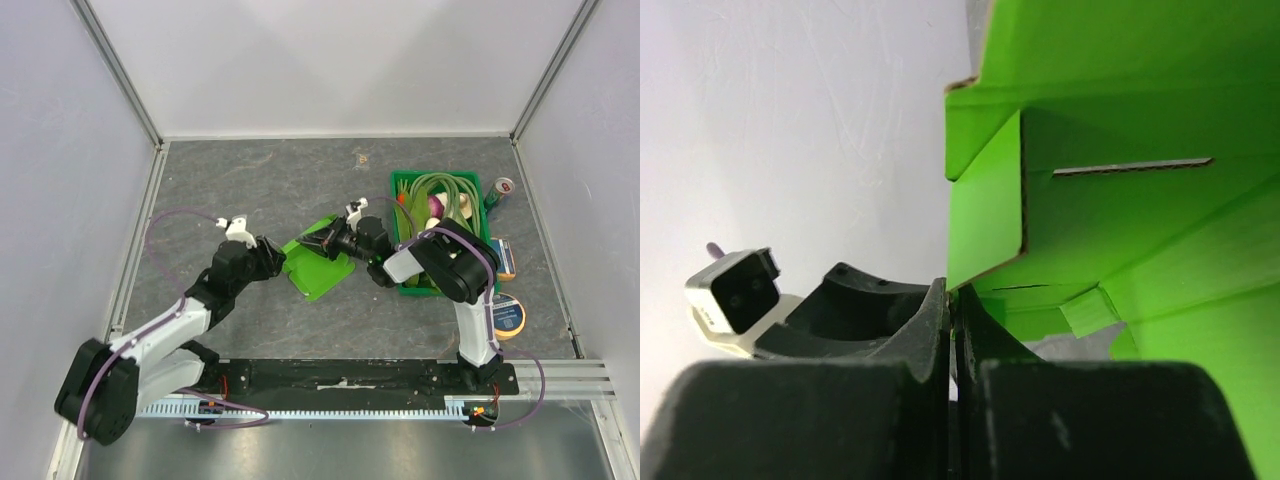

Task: Fold the paper box

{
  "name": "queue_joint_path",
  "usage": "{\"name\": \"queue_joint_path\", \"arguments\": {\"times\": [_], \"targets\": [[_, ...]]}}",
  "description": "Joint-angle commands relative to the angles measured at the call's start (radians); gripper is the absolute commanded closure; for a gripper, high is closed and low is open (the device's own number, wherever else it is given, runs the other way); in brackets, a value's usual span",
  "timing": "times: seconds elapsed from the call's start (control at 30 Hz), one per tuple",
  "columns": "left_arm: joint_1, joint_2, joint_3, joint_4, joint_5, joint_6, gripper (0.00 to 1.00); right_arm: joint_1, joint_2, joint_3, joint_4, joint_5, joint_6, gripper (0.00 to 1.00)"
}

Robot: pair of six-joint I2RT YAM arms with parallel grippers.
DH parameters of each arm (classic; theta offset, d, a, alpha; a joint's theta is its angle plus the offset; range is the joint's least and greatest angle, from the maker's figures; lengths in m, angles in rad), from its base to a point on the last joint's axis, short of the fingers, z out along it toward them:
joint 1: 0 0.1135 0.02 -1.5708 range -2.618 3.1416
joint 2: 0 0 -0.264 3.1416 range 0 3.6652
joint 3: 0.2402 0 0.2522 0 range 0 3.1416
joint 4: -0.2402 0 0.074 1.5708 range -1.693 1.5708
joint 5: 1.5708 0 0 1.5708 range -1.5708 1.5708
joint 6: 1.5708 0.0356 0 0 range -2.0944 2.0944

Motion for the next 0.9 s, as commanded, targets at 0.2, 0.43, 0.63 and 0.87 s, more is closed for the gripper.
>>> {"name": "queue_joint_path", "arguments": {"times": [0.2,0.43,0.63,0.87], "targets": [[-0.006,-0.129,-0.107,0.076,-0.001,-0.037,0.49,-0.002,0.048,-0.069,0.125,0.014,-0.017,1.00],[-0.003,-0.430,-0.178,-0.110,-0.161,-0.108,0.55,-0.007,0.047,-0.071,0.127,0.007,-0.019,1.00],[0.012,-0.463,-0.144,-0.290,-0.320,-0.235,0.50,-0.008,0.044,-0.071,0.128,0.006,-0.015,1.00],[0.032,-0.053,-0.007,-0.159,-0.136,-0.142,0.59,-0.007,0.051,-0.065,0.130,0.009,-0.014,1.00]]}}
